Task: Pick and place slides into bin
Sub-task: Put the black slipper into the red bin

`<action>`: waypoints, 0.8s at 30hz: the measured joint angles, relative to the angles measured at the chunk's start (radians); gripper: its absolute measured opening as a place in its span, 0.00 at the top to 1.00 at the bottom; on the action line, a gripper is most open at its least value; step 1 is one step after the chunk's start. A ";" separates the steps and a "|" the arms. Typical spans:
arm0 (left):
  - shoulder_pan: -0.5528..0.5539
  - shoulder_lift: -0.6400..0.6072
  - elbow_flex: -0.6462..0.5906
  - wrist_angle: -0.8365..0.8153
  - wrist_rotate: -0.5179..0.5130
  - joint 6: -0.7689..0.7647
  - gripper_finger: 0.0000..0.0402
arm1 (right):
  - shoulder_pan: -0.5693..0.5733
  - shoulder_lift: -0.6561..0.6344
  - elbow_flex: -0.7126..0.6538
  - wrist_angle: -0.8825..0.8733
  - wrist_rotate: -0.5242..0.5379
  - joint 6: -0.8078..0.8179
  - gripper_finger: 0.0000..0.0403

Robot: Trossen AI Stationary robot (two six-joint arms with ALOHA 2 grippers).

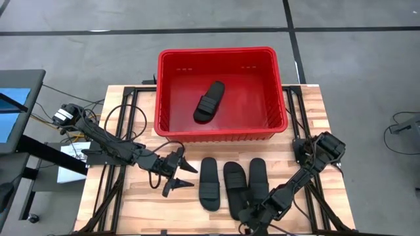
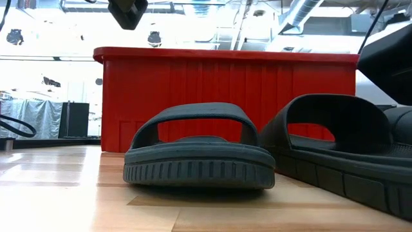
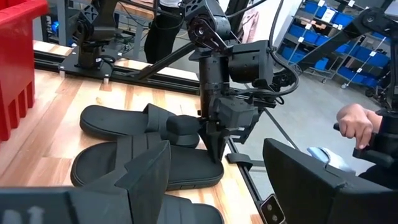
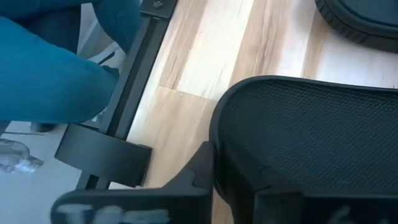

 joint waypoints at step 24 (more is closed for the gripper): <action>-0.011 0.000 0.000 0.000 -0.001 0.017 0.38 | 0.092 0.009 0.380 -0.635 0.167 -0.043 1.00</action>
